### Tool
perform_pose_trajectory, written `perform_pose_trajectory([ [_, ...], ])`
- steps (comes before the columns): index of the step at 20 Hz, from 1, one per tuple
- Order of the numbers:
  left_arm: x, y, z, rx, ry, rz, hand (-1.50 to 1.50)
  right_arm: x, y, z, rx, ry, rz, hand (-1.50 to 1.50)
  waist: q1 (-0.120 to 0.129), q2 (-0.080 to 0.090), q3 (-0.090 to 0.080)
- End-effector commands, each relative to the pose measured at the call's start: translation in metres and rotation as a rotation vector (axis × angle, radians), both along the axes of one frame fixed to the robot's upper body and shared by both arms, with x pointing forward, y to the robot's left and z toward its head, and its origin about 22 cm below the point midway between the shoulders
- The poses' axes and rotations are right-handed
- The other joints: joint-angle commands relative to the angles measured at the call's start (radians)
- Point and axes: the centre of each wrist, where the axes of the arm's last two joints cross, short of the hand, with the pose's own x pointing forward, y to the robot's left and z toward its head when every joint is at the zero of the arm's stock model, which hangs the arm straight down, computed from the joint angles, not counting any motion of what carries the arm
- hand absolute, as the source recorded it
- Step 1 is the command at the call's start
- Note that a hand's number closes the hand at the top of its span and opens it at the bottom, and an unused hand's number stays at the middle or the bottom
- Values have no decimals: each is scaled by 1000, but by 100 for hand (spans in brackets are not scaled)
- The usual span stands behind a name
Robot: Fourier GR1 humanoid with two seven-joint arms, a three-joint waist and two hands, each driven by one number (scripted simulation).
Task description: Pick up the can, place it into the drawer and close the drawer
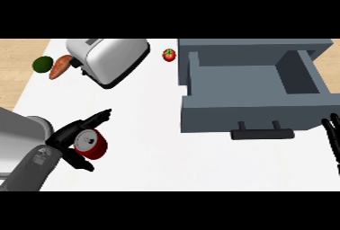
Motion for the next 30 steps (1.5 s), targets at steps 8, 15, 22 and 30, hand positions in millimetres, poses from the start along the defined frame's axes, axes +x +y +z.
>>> perform_pose_trajectory([
  [8,4,-33,-8,-190,36,-168,150,-1,-1,11,18,-1,-10,-150,8,-2,1],
  [15,10,-41,-6,-249,98,-189,150,-9,4,8,16,-7,-7,-150,-3,1,0],
  [22,-4,-33,-21,-308,-16,463,150,-18,-5,-1,18,3,-47,-150,36,-7,3],
  [30,25,-60,14,-366,-141,861,150,-17,-9,12,30,-18,-63,-150,41,-15,4],
])
